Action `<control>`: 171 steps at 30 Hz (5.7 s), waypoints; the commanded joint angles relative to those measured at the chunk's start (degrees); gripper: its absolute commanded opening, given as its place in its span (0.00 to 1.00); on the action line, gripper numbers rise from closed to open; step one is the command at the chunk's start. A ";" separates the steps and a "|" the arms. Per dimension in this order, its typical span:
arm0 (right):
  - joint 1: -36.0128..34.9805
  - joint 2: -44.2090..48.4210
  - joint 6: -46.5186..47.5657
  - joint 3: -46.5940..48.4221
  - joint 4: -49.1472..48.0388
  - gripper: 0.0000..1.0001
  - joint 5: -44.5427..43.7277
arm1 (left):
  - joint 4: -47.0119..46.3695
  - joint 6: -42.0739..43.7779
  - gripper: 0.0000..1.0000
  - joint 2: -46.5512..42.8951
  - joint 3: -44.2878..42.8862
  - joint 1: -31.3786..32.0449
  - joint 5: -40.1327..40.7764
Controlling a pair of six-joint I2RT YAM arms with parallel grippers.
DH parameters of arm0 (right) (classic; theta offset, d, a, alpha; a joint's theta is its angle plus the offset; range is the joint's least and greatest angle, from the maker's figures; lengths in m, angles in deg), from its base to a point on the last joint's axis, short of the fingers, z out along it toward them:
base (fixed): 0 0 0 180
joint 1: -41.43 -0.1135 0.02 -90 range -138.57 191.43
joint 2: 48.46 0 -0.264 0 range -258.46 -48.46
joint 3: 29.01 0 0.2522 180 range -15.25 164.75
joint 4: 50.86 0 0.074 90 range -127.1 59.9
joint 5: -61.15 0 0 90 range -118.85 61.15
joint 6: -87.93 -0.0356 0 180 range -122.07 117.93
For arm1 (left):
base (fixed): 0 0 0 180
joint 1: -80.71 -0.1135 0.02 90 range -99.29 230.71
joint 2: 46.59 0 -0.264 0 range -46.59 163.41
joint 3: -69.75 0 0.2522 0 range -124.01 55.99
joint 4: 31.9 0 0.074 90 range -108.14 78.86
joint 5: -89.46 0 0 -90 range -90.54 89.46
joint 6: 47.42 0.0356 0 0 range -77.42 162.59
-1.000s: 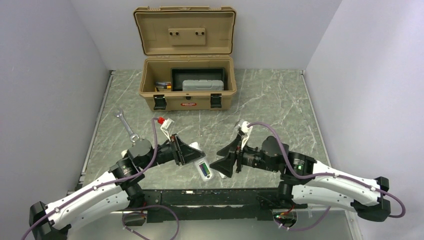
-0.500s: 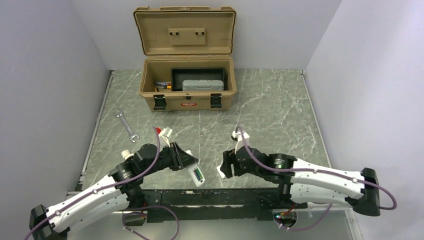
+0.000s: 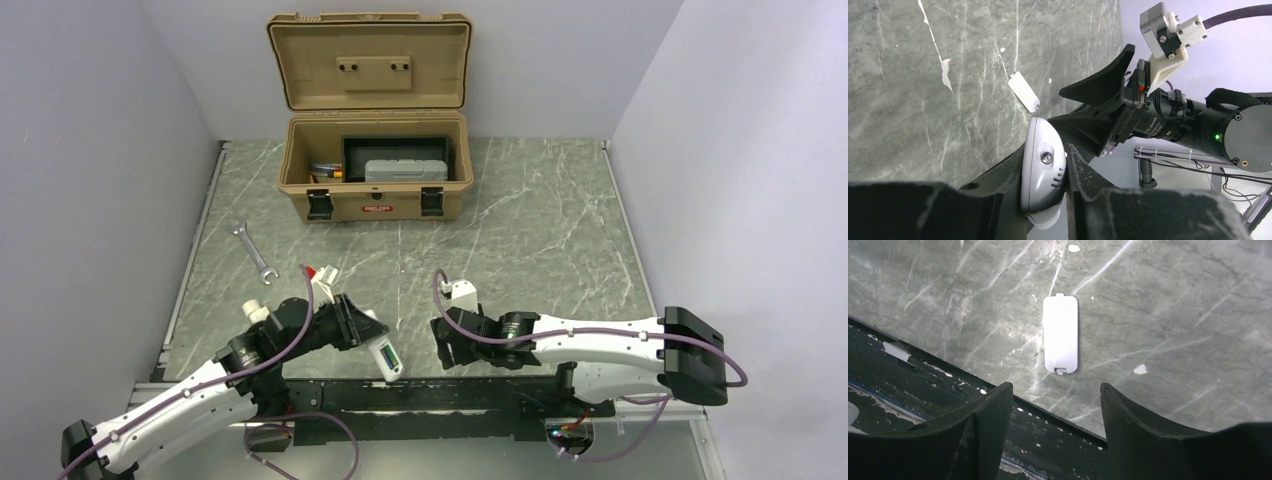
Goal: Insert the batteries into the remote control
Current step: Pick up the battery cover at the center of the board, then load the battery cover into the remote control.
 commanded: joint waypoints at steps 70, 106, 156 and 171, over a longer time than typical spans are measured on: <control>-0.52 4.53 8.53 12.13 4.70 0.33 -2.73 | -23.87 -3.40 0.00 6.44 4.34 -0.08 5.01; -0.52 -5.88 24.91 26.26 9.59 0.34 14.15 | -44.73 -10.32 0.00 16.24 7.21 -0.10 4.95; -0.19 -8.47 23.74 29.69 7.45 0.51 12.62 | -45.84 -11.15 0.00 16.84 7.21 -0.11 3.53; 3.76 1.88 20.34 25.90 4.34 0.67 8.23 | -44.02 -11.49 0.00 13.25 8.51 -0.06 3.01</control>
